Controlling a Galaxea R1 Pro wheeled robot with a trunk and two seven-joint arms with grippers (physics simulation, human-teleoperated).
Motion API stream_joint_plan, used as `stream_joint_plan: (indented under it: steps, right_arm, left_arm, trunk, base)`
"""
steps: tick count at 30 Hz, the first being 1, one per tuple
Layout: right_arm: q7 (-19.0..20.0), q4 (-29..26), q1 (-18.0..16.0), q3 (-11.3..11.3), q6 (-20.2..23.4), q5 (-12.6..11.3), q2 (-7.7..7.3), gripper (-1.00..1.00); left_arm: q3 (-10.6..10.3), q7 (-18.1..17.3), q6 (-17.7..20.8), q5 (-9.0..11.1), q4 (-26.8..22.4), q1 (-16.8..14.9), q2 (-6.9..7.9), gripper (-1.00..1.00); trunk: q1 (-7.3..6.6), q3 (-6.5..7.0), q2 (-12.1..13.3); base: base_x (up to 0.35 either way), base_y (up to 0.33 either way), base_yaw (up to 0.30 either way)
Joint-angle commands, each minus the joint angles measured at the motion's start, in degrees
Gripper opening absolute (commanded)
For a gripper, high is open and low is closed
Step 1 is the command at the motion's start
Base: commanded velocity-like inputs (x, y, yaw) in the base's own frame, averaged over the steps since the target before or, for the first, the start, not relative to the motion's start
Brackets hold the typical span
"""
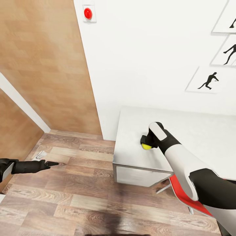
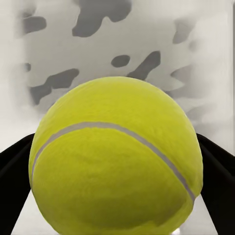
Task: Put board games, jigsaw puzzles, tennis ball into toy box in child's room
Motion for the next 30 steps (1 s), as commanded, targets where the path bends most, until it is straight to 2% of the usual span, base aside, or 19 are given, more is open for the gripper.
stream_joint_plan:
  steps: [1,30]
  right_arm:
    - [-0.5,-0.1,-0.1,0.3,0.1,-0.6,-0.04,-1.0]
    - [-0.5,-0.1,-0.1,0.3,0.2,-0.6,0.3,-1.0]
  left_arm:
    - [-0.4,-0.1,0.5,0.4,0.0,0.0,0.04,1.0]
    - [-0.6,-0.1,0.4,0.4,0.0,-0.1,0.07,1.0]
  trunk:
    - [0.04,0.0,-0.1]
    - [0.04,2.75,-0.1]
  base:
    - [0.0,0.0,0.0]
    - [0.0,0.0,0.0]
